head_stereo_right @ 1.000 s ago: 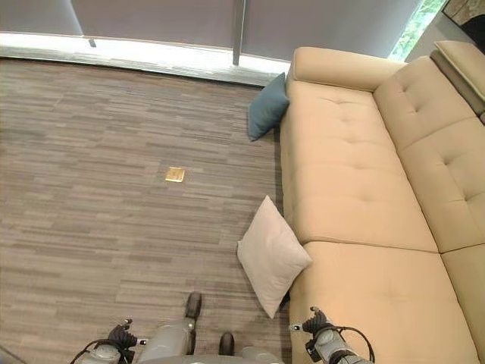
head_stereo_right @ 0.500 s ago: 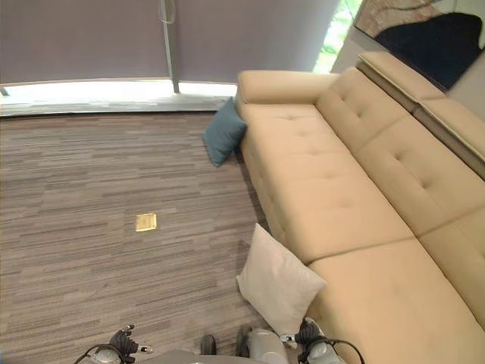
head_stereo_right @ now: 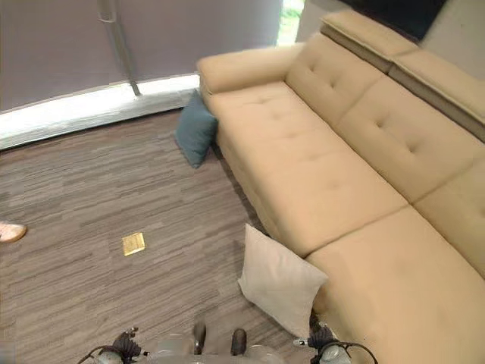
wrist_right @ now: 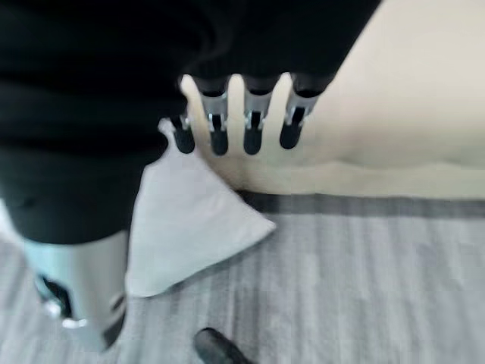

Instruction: Pick up all the scattered cushions and arrange them neatly on the sofa.

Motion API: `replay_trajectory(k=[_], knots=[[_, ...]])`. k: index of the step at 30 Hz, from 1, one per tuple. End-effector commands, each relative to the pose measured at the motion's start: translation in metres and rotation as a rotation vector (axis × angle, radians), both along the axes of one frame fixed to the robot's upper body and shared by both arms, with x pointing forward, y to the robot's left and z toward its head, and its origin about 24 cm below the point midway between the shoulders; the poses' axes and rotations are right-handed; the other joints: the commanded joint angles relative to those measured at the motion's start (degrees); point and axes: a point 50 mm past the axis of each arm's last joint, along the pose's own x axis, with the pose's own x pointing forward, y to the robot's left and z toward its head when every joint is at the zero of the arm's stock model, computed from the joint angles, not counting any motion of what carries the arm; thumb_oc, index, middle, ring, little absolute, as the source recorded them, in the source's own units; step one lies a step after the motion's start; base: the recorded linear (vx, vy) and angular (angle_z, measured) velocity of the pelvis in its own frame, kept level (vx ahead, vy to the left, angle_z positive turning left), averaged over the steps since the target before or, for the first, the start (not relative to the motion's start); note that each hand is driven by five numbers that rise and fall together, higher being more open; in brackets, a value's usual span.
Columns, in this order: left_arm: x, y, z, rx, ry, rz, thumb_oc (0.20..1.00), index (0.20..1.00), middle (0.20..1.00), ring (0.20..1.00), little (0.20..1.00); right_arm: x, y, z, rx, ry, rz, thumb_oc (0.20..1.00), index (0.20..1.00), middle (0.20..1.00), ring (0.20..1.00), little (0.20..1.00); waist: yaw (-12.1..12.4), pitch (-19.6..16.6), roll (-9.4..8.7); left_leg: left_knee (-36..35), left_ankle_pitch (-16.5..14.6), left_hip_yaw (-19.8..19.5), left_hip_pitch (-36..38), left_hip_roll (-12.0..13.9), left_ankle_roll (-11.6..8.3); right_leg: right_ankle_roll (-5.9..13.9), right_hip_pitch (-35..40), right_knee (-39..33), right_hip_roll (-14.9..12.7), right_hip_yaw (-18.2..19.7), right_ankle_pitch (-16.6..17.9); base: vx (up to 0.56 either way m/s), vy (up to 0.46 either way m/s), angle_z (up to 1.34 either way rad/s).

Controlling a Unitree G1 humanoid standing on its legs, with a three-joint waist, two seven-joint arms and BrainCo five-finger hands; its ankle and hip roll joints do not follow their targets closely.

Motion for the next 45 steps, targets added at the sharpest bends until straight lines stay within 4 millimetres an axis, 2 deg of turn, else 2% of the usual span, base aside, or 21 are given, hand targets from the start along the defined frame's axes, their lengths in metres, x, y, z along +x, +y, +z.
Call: replay_trajectory(k=[1,3,6,8,9,10,12,14,17,21,22,25,26,30,32,34,37,38,40,44,45], knots=[[0.007,-0.011,-0.001,-0.032,-0.019,-0.034,1.000,1.000,1.000,1.000,1.000,-0.001,-0.014,0.004,-0.049,-0.002,0.012,1.000,1.000,1.000,1.000,1.000,1.5,0.4,-0.80,3.4,-1.3,1.3,1.8,-2.2,0.73,8.52,-0.5,3.9,0.2,1.0,-2.9,0.05,0.111,-0.94],[-0.001,-0.010,-0.003,-0.031,0.007,-0.026,1.000,1.000,1.000,1.000,1.000,-0.004,-0.012,0.003,-0.045,0.010,0.019,1.000,1.000,1.000,1.000,1.000,1.5,-0.2,0.00,0.5,-0.8,1.2,4.4,-1.4,1.44,8.78,-0.6,4.8,0.4,2.2,-3.3,0.07,0.167,-0.80],[-0.008,-0.006,-0.004,-0.022,0.030,-0.009,1.000,1.000,1.000,1.000,1.000,-0.001,-0.008,0.002,-0.036,0.001,0.027,1.000,1.000,1.000,1.000,1.000,1.3,-0.6,0.27,0.2,-0.7,3.4,5.7,-1.1,2.28,9.58,-1.9,7.2,-0.3,3.3,-3.4,0.07,0.182,-0.71],[-0.011,0.001,-0.003,-0.010,0.029,0.028,1.000,1.000,1.000,1.000,1.000,0.006,-0.002,0.002,-0.022,-0.012,0.045,1.000,1.000,1.000,1.000,1.000,2.2,-0.6,0.29,0.7,-1.5,6.4,6.4,-0.9,3.68,10.64,-3.3,9.7,-1.3,3.6,-3.5,0.07,0.173,-1.00],[-0.011,0.001,-0.003,-0.010,0.029,0.028,1.000,1.000,1.000,1.000,1.000,0.006,-0.002,0.002,-0.022,-0.012,0.045,1.000,1.000,1.000,1.000,1.000,2.3,-0.6,0.29,0.7,-1.5,6.5,6.4,-0.9,3.69,10.64,-3.3,9.7,-1.3,3.7,-3.6,0.06,0.160,-1.09],[-0.011,0.006,-0.002,0.001,0.026,0.050,1.000,1.000,1.000,1.000,1.000,0.012,0.002,0.003,-0.012,-0.032,0.055,1.000,1.000,1.000,1.000,1.000,3.0,-0.4,0.36,0.8,-2.2,8.6,6.9,-0.5,4.44,11.34,-4.5,11.4,-2.2,1.9,-3.3,0.04,0.069,-0.76],[-0.011,0.008,-0.001,0.000,0.017,0.074,1.000,1.000,1.000,1.000,1.000,0.019,0.003,0.006,-0.013,-0.056,0.067,1.000,1.000,1.000,1.000,1.000,4.2,-0.2,0.61,0.3,-2.6,10.8,7.4,0.2,4.47,11.70,-5.3,11.1,-3.8,-2.7,-2.8,0.02,0.019,-0.99],[-0.012,0.012,0.000,0.006,0.015,0.092,1.000,1.000,1.000,1.000,1.000,0.031,0.005,0.010,-0.013,-0.093,0.091,1.000,1.000,1.000,1.000,1.000,5.3,-0.7,0.69,-0.6,-3.4,13.0,8.6,1.3,4.33,11.41,-5.5,8.6,-6.1,-9.7,-1.7,0.05,-0.071,-1.08],[-0.010,0.013,0.001,0.008,0.013,0.082,1.000,1.000,1.000,1.000,1.000,0.036,0.003,0.012,-0.022,-0.106,0.099,1.000,1.000,1.000,1.000,1.000,5.2,-1.0,0.69,-1.0,-4.2,13.7,9.7,1.9,4.39,11.55,-6.8,7.0,-6.3,-10.8,-0.2,0.09,-0.097,-0.88],[-0.005,0.013,0.002,0.010,0.002,0.072,1.000,1.000,1.000,1.000,1.000,0.038,0.001,0.014,-0.031,-0.113,0.108,1.000,1.000,1.000,1.000,1.000,4.7,-0.7,0.91,-0.6,-4.5,13.7,10.0,2.3,4.34,11.51,-7.9,7.1,-6.8,-11.4,0.3,0.09,-0.099,-0.07],[-0.002,0.010,0.002,0.005,-0.002,0.056,1.000,1.000,1.000,1.000,1.000,0.033,-0.001,0.012,-0.033,-0.096,0.104,1.000,1.000,1.000,1.000,1.000,4.1,-1.5,0.49,-0.8,-5.8,13.7,12.0,2.7,3.66,11.00,-6.2,5.4,-6.4,-11.3,0.5,0.30,-0.328,-0.02],[0.001,0.006,0.002,-0.004,-0.010,0.047,1.000,1.000,1.000,1.000,1.000,0.029,-0.003,0.011,-0.032,-0.095,0.079,1.000,1.000,1.000,1.000,1.000,3.3,-1.6,0.26,0.2,-6.0,13.3,11.6,4.0,2.15,10.29,-4.8,4.1,-5.4,-11.6,0.0,0.15,-0.246,0.12],[0.005,0.003,0.002,-0.012,-0.018,0.034,1.000,1.000,1.000,1.000,1.000,0.029,-0.007,0.012,-0.034,-0.102,0.059,1.000,1.000,1.000,1.000,1.000,2.9,-1.0,0.07,2.9,-6.0,13.6,10.1,4.8,1.05,9.78,-3.9,3.3,-5.1,-12.2,-0.5,0.06,-0.213,0.21],[0.013,-0.003,0.002,-0.028,-0.037,0.016,1.000,1.000,1.000,1.000,1.000,0.028,-0.013,0.014,-0.048,-0.106,0.040,1.000,1.000,1.000,1.000,1.000,2.9,0.2,-0.02,6.9,-5.6,11.9,7.3,4.4,0.23,8.74,-1.8,1.5,-4.3,-12.1,-1.6,0.08,-0.127,0.38],[0.012,-0.005,0.002,-0.029,-0.033,0.013,1.000,1.000,1.000,1.000,1.000,0.026,-0.015,0.014,-0.050,-0.104,0.032,1.000,1.000,1.000,1.000,1.000,2.8,0.3,0.03,5.6,-4.7,11.5,5.9,4.0,0.33,8.83,-1.2,0.9,-4.2,-12.2,-1.9,0.10,-0.014,0.06],[0.010,-0.005,0.001,-0.024,-0.019,0.001,1.000,1.000,1.000,1.000,1.000,0.027,-0.017,0.015,-0.056,-0.115,0.025,1.000,1.000,1.000,1.000,1.000,3.3,1.2,0.08,3.4,-0.8,12.3,0.7,3.1,0.25,9.11,-0.1,0.3,-3.7,-11.5,-2.5,0.13,0.026,0.13],[0.008,-0.003,0.001,-0.022,-0.016,0.009,1.000,1.000,1.000,1.000,1.000,0.029,-0.016,0.015,-0.053,-0.124,0.025,1.000,1.000,1.000,1.000,1.000,3.8,1.3,0.25,2.4,-0.3,12.2,0.7,3.2,0.19,9.05,0.0,0.6,-3.2,-10.7,-3.0,0.11,0.066,-0.14],[0.002,0.000,0.000,-0.017,-0.003,0.028,1.000,1.000,1.000,1.000,1.000,0.028,-0.013,0.014,-0.045,-0.119,0.033,1.000,1.000,1.000,1.000,1.000,4.0,0.9,0.47,1.9,-0.2,11.7,1.4,3.2,0.57,9.00,0.2,1.3,-2.9,-9.7,-3.8,0.15,0.110,-0.58],[0.002,0.003,0.001,-0.010,-0.004,0.034,1.000,1.000,1.000,1.000,1.000,0.028,-0.009,0.013,-0.033,-0.125,0.036,1.000,1.000,1.000,1.000,1.000,4.2,0.6,0.07,1.5,-0.5,12.0,2.1,3.2,0.99,9.06,0.5,1.8,-3.1,-9.1,-4.2,0.16,0.116,-0.64],[0.012,0.012,0.006,0.014,-0.044,0.045,1.000,1.000,1.000,1.000,1.000,0.035,-0.005,0.015,-0.020,-0.154,0.029,1.000,1.000,1.000,1.000,1.000,4.8,0.8,-0.81,2.0,-1.4,12.9,2.5,3.0,1.85,9.45,-0.2,3.4,-3.9,-8.4,-4.5,0.06,0.084,-0.11],[0.022,0.015,0.011,0.024,-0.082,0.052,1.000,1.000,1.000,1.000,1.000,0.041,-0.003,0.017,-0.015,-0.179,0.024,1.000,1.000,1.000,1.000,1.000,4.9,1.2,-1.09,2.6,-1.9,13.2,2.0,2.8,2.18,9.63,-1.2,4.2,-4.2,-8.0,-4.4,-0.10,0.065,-0.11]])
